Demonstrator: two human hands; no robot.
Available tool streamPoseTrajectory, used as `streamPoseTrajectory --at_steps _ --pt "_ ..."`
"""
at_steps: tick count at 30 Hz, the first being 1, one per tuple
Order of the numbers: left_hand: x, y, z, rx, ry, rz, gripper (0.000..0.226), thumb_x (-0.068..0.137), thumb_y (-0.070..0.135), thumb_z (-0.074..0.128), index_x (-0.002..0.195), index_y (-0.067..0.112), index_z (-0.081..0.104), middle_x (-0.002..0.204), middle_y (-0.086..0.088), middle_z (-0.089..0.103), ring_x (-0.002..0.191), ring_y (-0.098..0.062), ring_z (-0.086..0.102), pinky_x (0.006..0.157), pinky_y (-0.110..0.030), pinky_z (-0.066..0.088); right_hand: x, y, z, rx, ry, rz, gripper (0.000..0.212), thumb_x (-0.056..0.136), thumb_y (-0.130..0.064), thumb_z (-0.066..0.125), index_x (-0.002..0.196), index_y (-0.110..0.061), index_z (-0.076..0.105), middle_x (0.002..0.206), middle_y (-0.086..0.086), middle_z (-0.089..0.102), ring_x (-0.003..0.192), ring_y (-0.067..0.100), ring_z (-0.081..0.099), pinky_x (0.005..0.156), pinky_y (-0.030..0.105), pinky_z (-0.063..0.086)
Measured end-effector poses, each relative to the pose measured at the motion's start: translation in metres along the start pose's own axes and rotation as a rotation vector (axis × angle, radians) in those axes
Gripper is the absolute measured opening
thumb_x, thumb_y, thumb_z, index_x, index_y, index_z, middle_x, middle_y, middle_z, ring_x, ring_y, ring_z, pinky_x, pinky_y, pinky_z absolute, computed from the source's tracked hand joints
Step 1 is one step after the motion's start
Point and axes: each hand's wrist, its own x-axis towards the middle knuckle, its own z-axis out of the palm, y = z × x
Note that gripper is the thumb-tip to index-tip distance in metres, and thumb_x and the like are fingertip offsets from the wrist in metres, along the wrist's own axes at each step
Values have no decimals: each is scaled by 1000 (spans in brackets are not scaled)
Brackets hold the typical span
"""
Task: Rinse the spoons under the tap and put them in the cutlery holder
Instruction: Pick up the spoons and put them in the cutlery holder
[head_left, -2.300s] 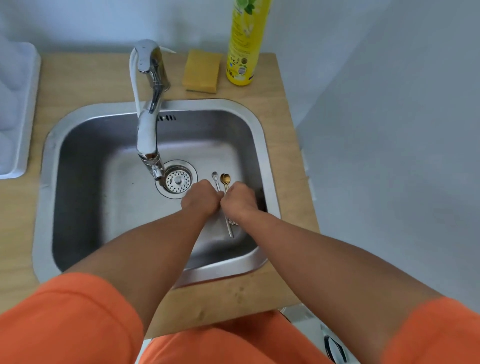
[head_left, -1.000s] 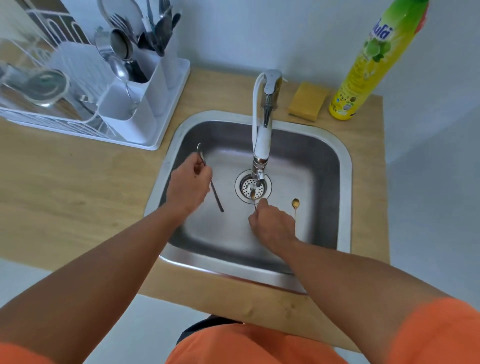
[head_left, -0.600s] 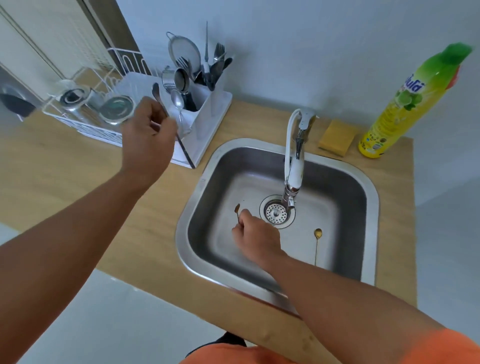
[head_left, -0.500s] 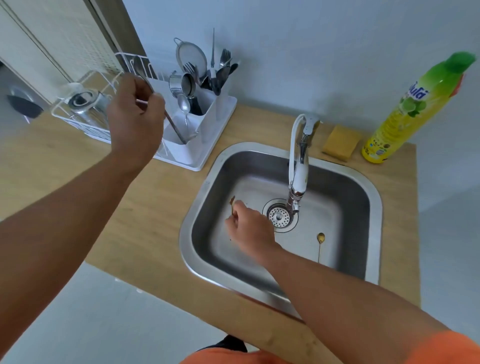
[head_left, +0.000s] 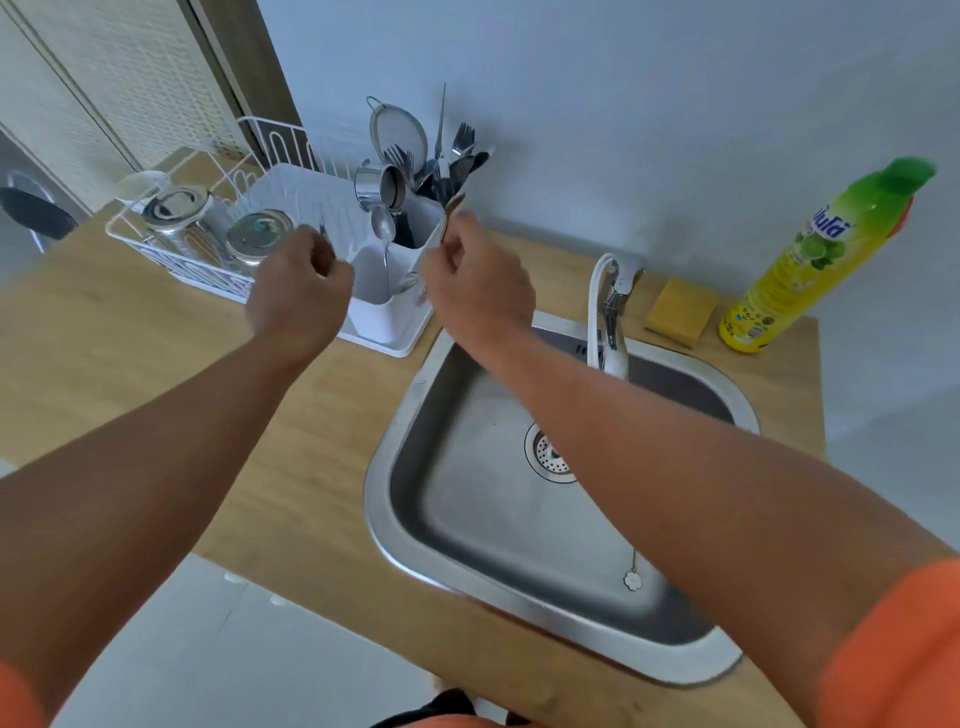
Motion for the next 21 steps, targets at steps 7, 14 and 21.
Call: streamPoseTrajectory --at_steps 7,14,21 --pt "-24 -17 16 31 -71 -57 9 92 35 56 92 27 58 85 8 62 79 -24 52 69 -36 38 46 -28 -3 -30 5 4 11 93 -32 49 86 -24 49 72 -5 61 66 21 55 54 29 32" --pt "-50 -42 23 -5 -145 -75 13 91 38 59 86 25 57 81 11 62 78 -22 58 66 -34 39 57 -38 12 -104 -120 5 13 95 -27 47 95 -18 56 77 -3 62 75 25 57 59 33 40" --pt "-81 -63 36 0 -220 -91 15 92 38 64 85 30 54 77 20 57 75 -15 56 57 -28 32 46 -26 30 -240 -355 69 20 96 -26 46 77 -24 51 80 -4 60 72 17 57 55 28 35"
